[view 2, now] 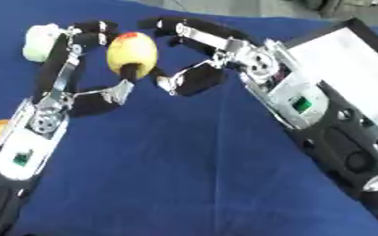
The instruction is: Pick up the objects with one hand, pass them to the other hand, and then place them into the box on the other side of the table.
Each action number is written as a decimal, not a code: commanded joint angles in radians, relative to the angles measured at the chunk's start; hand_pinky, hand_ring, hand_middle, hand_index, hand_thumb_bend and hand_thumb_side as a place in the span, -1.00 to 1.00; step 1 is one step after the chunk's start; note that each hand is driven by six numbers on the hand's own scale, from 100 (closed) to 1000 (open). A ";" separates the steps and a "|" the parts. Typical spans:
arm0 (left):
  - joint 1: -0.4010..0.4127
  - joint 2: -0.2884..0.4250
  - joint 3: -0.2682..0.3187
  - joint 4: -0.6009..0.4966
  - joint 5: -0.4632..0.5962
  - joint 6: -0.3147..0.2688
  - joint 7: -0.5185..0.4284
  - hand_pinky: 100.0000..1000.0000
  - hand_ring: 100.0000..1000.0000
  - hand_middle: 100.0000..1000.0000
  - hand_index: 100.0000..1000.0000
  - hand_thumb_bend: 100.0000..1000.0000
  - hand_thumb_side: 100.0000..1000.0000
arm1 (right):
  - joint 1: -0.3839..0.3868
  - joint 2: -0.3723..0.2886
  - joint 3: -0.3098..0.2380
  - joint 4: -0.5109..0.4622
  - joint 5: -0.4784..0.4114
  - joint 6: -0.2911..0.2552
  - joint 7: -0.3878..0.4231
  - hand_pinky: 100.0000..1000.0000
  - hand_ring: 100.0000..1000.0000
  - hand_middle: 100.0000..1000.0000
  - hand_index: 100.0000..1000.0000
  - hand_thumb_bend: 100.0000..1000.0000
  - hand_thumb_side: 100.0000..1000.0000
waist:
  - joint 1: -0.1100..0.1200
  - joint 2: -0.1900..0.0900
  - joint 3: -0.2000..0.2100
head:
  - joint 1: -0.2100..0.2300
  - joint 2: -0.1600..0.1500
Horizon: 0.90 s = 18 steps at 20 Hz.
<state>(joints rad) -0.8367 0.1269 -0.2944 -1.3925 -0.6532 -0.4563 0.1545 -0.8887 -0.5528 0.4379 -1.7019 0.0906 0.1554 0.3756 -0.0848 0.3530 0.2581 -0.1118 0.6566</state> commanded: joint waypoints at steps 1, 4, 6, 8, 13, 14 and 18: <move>-0.023 -0.009 -0.002 0.010 -0.015 -0.001 -0.006 0.58 0.02 -0.12 0.02 -1.00 -0.41 | -0.020 -0.013 -0.009 -0.037 -0.035 0.011 0.013 0.82 1.00 0.92 0.85 -1.00 -0.82 | 0.006 -0.017 -0.004 | 0.002 -0.003; -0.027 -0.012 -0.003 0.021 -0.023 -0.007 0.000 0.58 0.02 -0.12 0.02 -1.00 -0.41 | -0.019 -0.011 -0.008 -0.039 -0.047 0.017 0.015 0.78 1.00 0.70 0.63 -1.00 -1.00 | 0.008 -0.015 -0.006 | -0.001 -0.001; -0.029 -0.015 -0.005 0.025 -0.028 -0.010 0.003 0.58 0.02 -0.12 0.02 -1.00 -0.41 | -0.019 -0.009 -0.009 -0.038 -0.057 0.016 0.009 0.76 1.00 0.50 0.44 -1.00 -1.00 | 0.008 -0.015 -0.007 | -0.002 -0.001; -0.030 -0.018 -0.007 0.029 -0.028 -0.010 0.006 0.58 0.02 -0.12 0.04 -1.00 -0.40 | -0.017 -0.008 -0.008 -0.036 -0.071 0.017 0.000 0.73 0.97 0.29 0.25 -1.00 -1.00 | 0.008 -0.016 -0.007 | -0.003 0.000; -0.033 -0.022 -0.012 0.028 -0.011 -0.006 0.026 0.60 0.04 -0.10 0.14 -1.00 -0.40 | -0.012 -0.005 -0.003 -0.028 -0.110 0.027 0.000 0.66 0.88 0.18 0.02 -1.00 -1.00 | 0.007 -0.016 -0.004 | -0.004 0.002; -0.033 -0.022 -0.012 0.028 -0.005 -0.003 0.029 0.62 0.06 -0.06 0.22 -1.00 -0.40 | -0.011 -0.004 -0.004 -0.026 -0.123 0.030 0.000 0.64 0.87 0.25 -0.02 -1.00 -1.00 | 0.007 -0.016 -0.004 | -0.004 0.003; -0.029 -0.017 -0.011 0.036 0.002 0.043 0.049 0.70 0.22 0.12 0.58 -1.00 -0.27 | -0.008 -0.007 -0.014 -0.021 -0.193 0.042 -0.041 0.62 0.83 0.18 -0.10 -1.00 -1.00 | 0.008 -0.016 -0.004 | -0.007 0.004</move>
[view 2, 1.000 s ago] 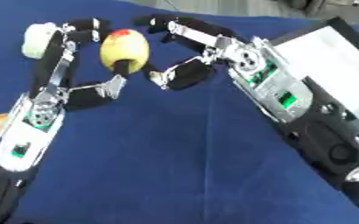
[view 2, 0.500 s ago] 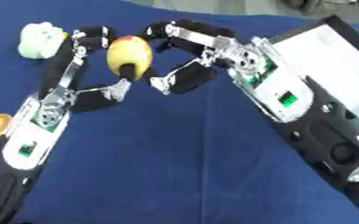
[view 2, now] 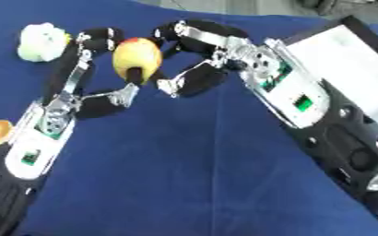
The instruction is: Pick up the objects with one hand, pass them to the other hand, and then place them into the box on the other side of the table.
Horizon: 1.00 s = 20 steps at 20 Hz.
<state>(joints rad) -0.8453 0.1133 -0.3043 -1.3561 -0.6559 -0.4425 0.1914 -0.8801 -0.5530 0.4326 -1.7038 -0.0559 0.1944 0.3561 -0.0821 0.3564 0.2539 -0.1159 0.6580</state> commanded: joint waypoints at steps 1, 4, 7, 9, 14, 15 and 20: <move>-0.020 -0.003 -0.001 0.003 0.001 0.047 0.016 0.73 0.28 0.20 0.69 -0.88 -0.17 | -0.017 -0.008 -0.011 -0.021 -0.062 0.006 -0.037 0.62 0.82 0.16 -0.13 -1.00 -1.00 | 0.005 -0.020 0.000 | -0.004 0.004; -0.016 0.000 0.005 0.018 -0.014 0.125 0.019 0.78 0.40 0.34 0.86 -0.70 0.10 | -0.014 -0.017 -0.020 -0.028 -0.100 0.013 -0.084 0.63 0.79 0.08 -0.21 -1.00 -1.00 | 0.008 -0.021 -0.002 | -0.006 0.005; -0.014 0.002 0.011 0.022 -0.018 0.179 0.012 0.81 0.45 0.40 0.92 -0.50 0.43 | -0.012 -0.022 -0.025 -0.033 -0.134 0.024 -0.110 0.63 0.78 0.05 -0.24 -1.00 -1.00 | 0.010 -0.021 -0.004 | -0.008 0.006; -0.012 0.007 0.017 0.024 -0.022 0.202 0.007 0.81 0.46 0.41 0.92 -0.45 0.60 | -0.010 -0.030 -0.030 -0.040 -0.148 0.025 -0.123 0.63 0.78 0.03 -0.26 -1.00 -1.00 | 0.013 -0.022 -0.006 | -0.008 0.007; -0.003 0.031 0.030 0.024 -0.027 0.223 0.014 0.81 0.48 0.42 0.92 -0.32 0.81 | 0.002 -0.050 -0.045 -0.041 -0.165 0.033 -0.151 0.63 0.78 0.02 -0.27 -0.97 -1.00 | 0.021 -0.024 -0.011 | -0.010 0.008; 0.001 0.037 0.033 0.026 -0.026 0.227 0.017 0.81 0.48 0.42 0.92 -0.33 0.81 | 0.003 -0.056 -0.050 -0.040 -0.166 0.035 -0.158 0.63 0.78 0.02 -0.27 -0.97 -1.00 | 0.023 -0.025 -0.012 | -0.012 0.009; 0.033 0.090 0.043 0.040 -0.029 0.239 0.026 0.79 0.47 0.41 0.88 -0.40 0.78 | 0.020 -0.103 -0.087 -0.043 -0.185 0.037 -0.200 0.63 0.78 0.02 -0.26 -0.97 -1.00 | 0.031 -0.032 -0.020 | -0.021 0.010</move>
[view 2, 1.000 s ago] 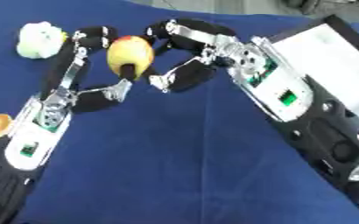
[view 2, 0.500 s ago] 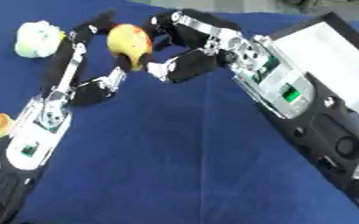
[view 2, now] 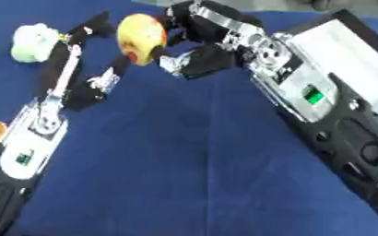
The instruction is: Pick up the objects with one hand, pass them to the other hand, and then place them into the box on the other side of the table.
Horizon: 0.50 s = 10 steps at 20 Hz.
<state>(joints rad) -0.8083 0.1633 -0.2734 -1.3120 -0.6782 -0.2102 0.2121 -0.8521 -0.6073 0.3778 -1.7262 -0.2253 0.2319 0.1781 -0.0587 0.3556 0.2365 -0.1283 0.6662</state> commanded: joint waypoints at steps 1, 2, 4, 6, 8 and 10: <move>0.006 0.058 0.015 -0.003 -0.006 0.008 0.008 0.79 0.47 0.40 0.85 -0.45 0.70 | 0.000 -0.065 -0.043 -0.022 -0.021 0.002 -0.030 0.63 0.78 0.03 -0.25 -0.99 -1.00 | 0.009 -0.033 -0.005 | -0.012 0.004; 0.019 0.078 0.019 -0.003 -0.004 0.010 0.011 0.79 0.47 0.40 0.84 -0.50 0.65 | 0.010 -0.084 -0.057 -0.024 -0.027 0.004 -0.039 0.63 0.78 0.04 -0.24 -1.00 -1.00 | 0.012 -0.035 -0.008 | -0.017 0.006; 0.047 0.129 0.035 -0.010 0.016 0.020 0.014 0.77 0.45 0.38 0.80 -0.61 0.51 | 0.046 -0.135 -0.096 -0.033 -0.041 0.002 -0.063 0.64 0.78 0.06 -0.22 -1.00 -1.00 | 0.017 -0.040 -0.013 | -0.031 0.008; 0.070 0.181 0.053 -0.030 0.046 0.029 0.018 0.76 0.44 0.36 0.76 -0.70 0.35 | 0.092 -0.183 -0.139 -0.037 -0.064 0.003 -0.091 0.65 0.80 0.07 -0.20 -1.00 -1.00 | 0.022 -0.042 -0.015 | -0.046 0.007; 0.094 0.238 0.077 -0.064 0.076 0.042 0.019 0.76 0.43 0.36 0.73 -0.75 0.29 | 0.149 -0.236 -0.190 -0.041 -0.090 0.000 -0.127 0.66 0.80 0.08 -0.20 -1.00 -1.00 | 0.026 -0.041 -0.016 | -0.061 0.004; 0.119 0.291 0.105 -0.106 0.130 0.055 0.019 0.76 0.44 0.38 0.72 -0.80 0.25 | 0.209 -0.285 -0.237 -0.046 -0.098 -0.011 -0.159 0.67 0.80 0.08 -0.19 -1.00 -1.00 | 0.029 -0.038 -0.017 | -0.072 -0.001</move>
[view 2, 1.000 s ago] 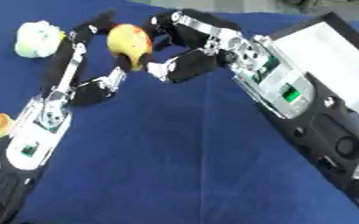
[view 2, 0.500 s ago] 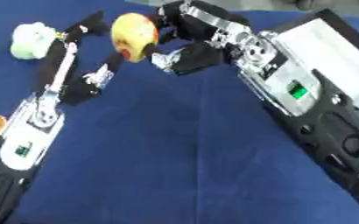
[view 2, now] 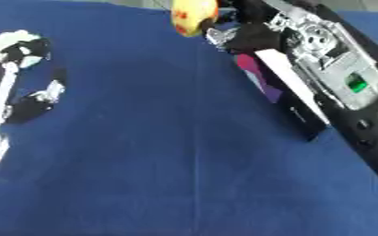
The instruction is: Pick up the objects with one hand, pass them to the other hand, and then place them into the box on the other side of the table.
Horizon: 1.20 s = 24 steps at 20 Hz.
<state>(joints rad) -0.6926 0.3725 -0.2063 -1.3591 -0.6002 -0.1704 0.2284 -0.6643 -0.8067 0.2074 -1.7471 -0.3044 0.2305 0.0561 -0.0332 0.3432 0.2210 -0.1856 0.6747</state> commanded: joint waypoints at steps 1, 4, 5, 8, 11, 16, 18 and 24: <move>0.015 0.104 0.050 -0.080 0.079 0.024 0.003 0.76 0.44 0.38 0.72 -0.80 0.25 | 0.046 -0.103 -0.085 -0.028 -0.024 -0.018 -0.049 0.67 0.80 0.08 -0.19 -1.00 -1.00 | 0.005 -0.024 -0.002 | -0.018 -0.011; 0.051 0.161 0.096 -0.139 0.165 0.053 0.003 0.78 0.50 0.48 0.75 -0.86 0.29 | 0.121 -0.152 -0.139 -0.017 -0.025 -0.041 -0.087 0.68 0.80 0.08 -0.18 -1.00 -1.00 | 0.010 -0.019 -0.001 | -0.032 -0.020; 0.063 0.174 0.112 -0.158 0.190 0.061 0.004 0.78 0.50 0.48 0.75 -0.86 0.29 | 0.143 -0.163 -0.155 -0.010 -0.023 -0.048 -0.099 0.67 0.80 0.08 -0.18 -1.00 -1.00 | 0.011 -0.017 0.000 | -0.037 -0.022; 0.098 0.202 0.153 -0.203 0.253 0.087 0.010 0.79 0.48 0.46 0.74 -0.89 0.31 | 0.194 -0.192 -0.195 0.034 0.008 -0.064 -0.137 0.65 0.78 0.08 -0.18 -1.00 -1.00 | 0.012 -0.014 0.002 | -0.044 -0.027; 0.122 0.222 0.182 -0.240 0.303 0.108 0.019 0.78 0.45 0.41 0.71 -0.92 0.32 | 0.237 -0.205 -0.212 0.090 0.079 -0.084 -0.159 0.63 0.78 0.11 -0.14 -1.00 -1.00 | 0.012 -0.011 0.006 | -0.046 -0.035; 0.135 0.248 0.212 -0.280 0.370 0.135 0.031 0.79 0.45 0.41 0.70 -0.91 0.29 | 0.275 -0.201 -0.224 0.205 0.203 -0.111 -0.176 0.62 0.78 0.15 -0.07 -1.00 -1.00 | 0.014 -0.009 0.019 | -0.051 -0.044; 0.138 0.261 0.221 -0.287 0.380 0.141 0.039 0.79 0.45 0.41 0.70 -0.91 0.29 | 0.283 -0.200 -0.226 0.251 0.249 -0.120 -0.183 0.61 0.78 0.17 -0.04 -1.00 -1.00 | 0.013 -0.008 0.023 | -0.052 -0.048; 0.140 0.284 0.234 -0.295 0.393 0.147 0.052 0.79 0.46 0.42 0.71 -0.90 0.28 | 0.281 -0.201 -0.222 0.350 0.387 -0.132 -0.160 0.68 1.00 0.66 0.49 -0.71 -1.00 | 0.014 -0.009 0.028 | -0.051 -0.044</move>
<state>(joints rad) -0.5443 0.6128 0.0096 -1.6363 -0.2148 -0.0246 0.2751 -0.3708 -0.9649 -0.0008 -1.4102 0.0519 0.0995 -0.1116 -0.0206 0.3525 0.2477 -0.2353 0.6388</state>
